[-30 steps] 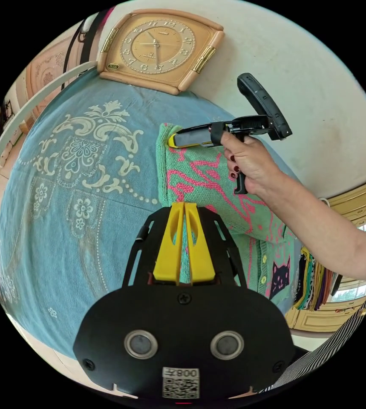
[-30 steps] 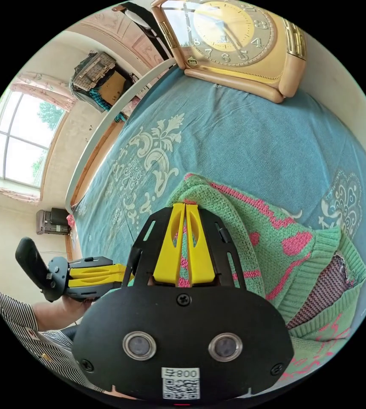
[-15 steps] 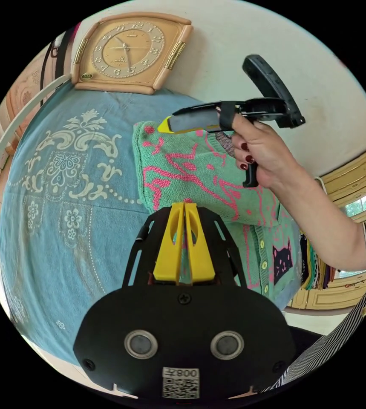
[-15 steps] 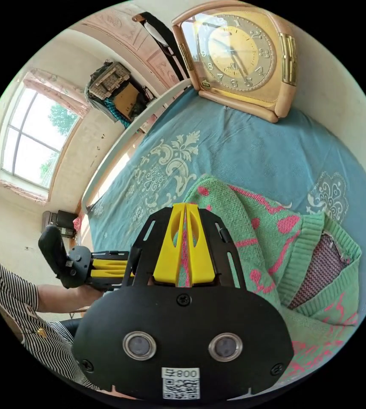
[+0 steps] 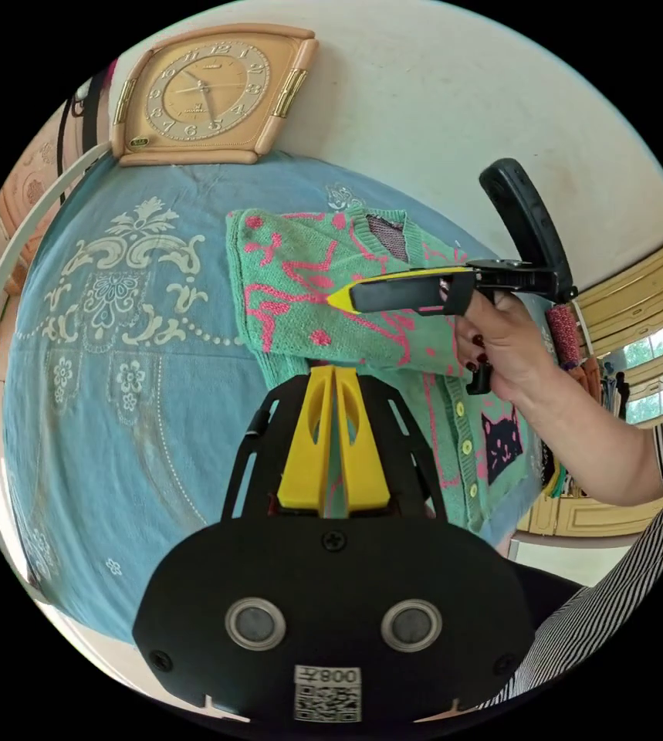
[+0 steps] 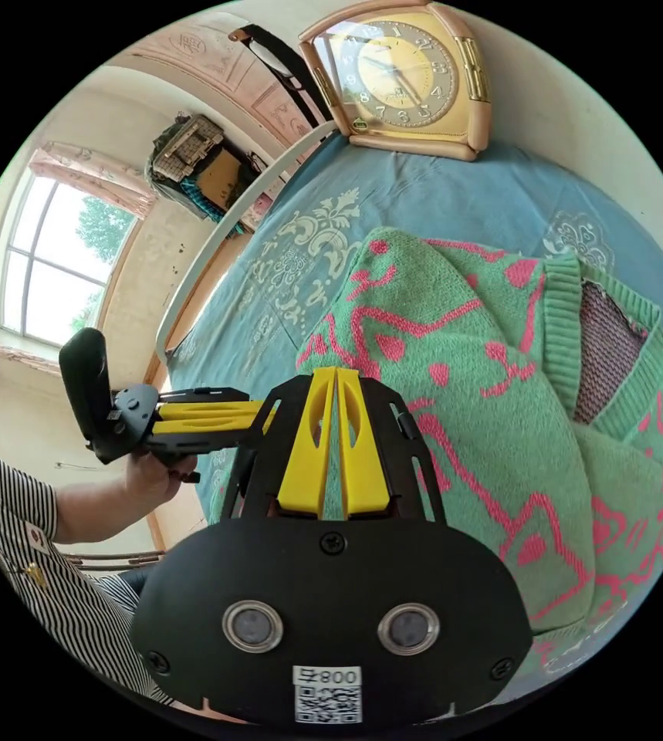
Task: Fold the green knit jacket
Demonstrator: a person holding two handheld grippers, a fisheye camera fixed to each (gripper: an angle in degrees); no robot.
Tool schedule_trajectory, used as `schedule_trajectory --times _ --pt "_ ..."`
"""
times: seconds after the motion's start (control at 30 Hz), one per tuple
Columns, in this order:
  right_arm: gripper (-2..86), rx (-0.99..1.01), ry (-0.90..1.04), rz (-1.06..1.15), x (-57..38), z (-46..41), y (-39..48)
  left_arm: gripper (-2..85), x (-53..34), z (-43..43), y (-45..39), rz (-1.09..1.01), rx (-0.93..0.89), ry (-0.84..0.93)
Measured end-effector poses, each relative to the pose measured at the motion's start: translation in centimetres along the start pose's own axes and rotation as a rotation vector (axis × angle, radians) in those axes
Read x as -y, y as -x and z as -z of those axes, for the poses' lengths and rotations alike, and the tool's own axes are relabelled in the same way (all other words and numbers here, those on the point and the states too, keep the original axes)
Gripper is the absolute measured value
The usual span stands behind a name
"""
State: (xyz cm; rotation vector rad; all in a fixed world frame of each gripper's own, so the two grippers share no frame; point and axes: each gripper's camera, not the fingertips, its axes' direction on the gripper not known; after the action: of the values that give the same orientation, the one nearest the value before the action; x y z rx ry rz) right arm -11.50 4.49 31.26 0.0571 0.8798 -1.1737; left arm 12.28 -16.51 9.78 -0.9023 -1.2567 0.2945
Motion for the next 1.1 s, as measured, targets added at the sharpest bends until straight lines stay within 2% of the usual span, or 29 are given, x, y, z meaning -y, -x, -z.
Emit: schedule_trajectory --times 0.17,0.33,0.57,0.67,0.87,1.03,1.1 --pt "0.4 0.061 0.059 -0.189 -15.9 6.1 -3.8 1.1 -5.9 0.4 0.8 0.124 -0.19 0.179" --pt "1.8 0.086 0.14 -0.451 -32.5 11.9 -7.5 5.2 -11.9 2.4 2.2 0.334 -0.341 0.252" --pt "6.6 0.119 0.119 -0.859 -53.3 20.0 -13.0 12.8 -18.4 2.1 4.7 0.566 -0.268 0.527" --pt "7.6 0.107 0.051 -0.981 -59.3 22.7 -15.0 13.8 -19.6 1.6 5.3 0.633 -0.231 0.576" --pt "9.3 0.118 0.024 -1.061 -64.4 22.4 -19.9 14.5 -18.5 -0.3 5.1 0.669 -0.278 0.555" --pt "10.6 0.143 -0.003 -1.072 -64.5 20.4 -22.4 14.0 -17.7 -1.4 4.3 0.637 -0.227 0.593" --pt "10.7 0.143 -0.002 -1.069 -64.1 19.6 -22.9 14.3 -18.0 -1.2 4.4 0.667 -0.267 0.566"
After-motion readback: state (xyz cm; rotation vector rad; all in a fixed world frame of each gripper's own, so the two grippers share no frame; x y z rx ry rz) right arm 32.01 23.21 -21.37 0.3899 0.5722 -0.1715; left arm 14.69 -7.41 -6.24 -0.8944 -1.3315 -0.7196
